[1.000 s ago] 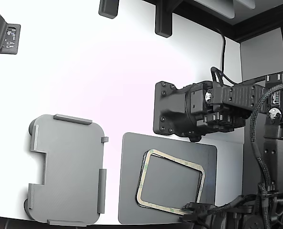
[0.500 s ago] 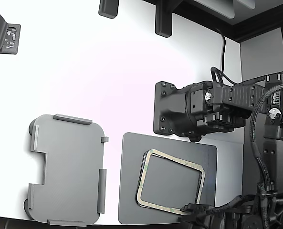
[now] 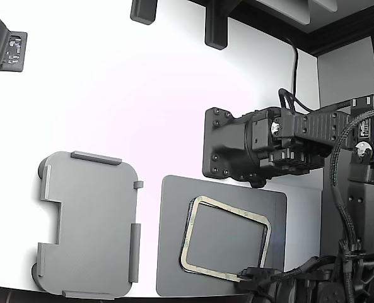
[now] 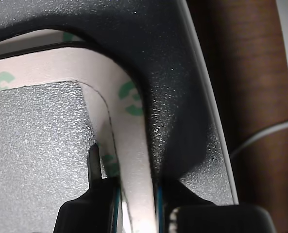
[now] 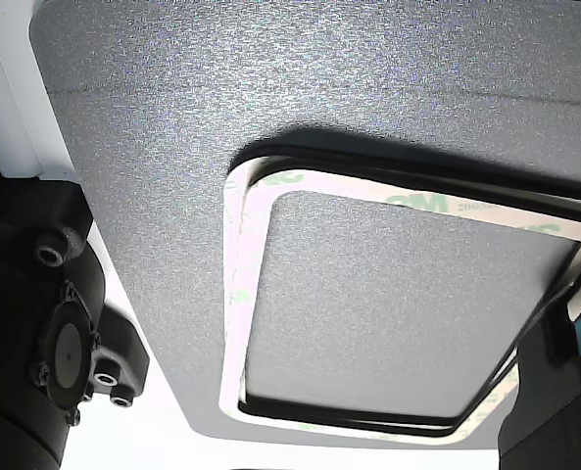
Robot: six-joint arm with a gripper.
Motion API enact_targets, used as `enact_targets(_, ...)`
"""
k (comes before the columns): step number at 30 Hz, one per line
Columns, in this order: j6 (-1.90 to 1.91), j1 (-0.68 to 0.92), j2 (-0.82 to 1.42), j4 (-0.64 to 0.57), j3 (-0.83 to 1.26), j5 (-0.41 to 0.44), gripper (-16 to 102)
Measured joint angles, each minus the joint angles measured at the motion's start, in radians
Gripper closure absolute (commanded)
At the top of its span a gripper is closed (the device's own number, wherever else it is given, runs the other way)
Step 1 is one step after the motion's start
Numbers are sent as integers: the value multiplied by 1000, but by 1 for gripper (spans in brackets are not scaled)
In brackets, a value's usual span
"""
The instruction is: Grab top frame and put it into gray box.
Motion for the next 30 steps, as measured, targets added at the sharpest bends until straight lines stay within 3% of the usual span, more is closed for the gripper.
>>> enact_targets(3,3,0,5,-8,5,3,93)
enact_targets(4,6,0,8,-12,8,5,96)
enact_targets(9,5,0,9,8,-11,12,96)
enact_targets(19,55,-48,21,247,-285,78,96)
enact_targets(25,278,-156,121,207,-364,153,96)
enact_targets(30,546,-268,239,109,-262,279,97)
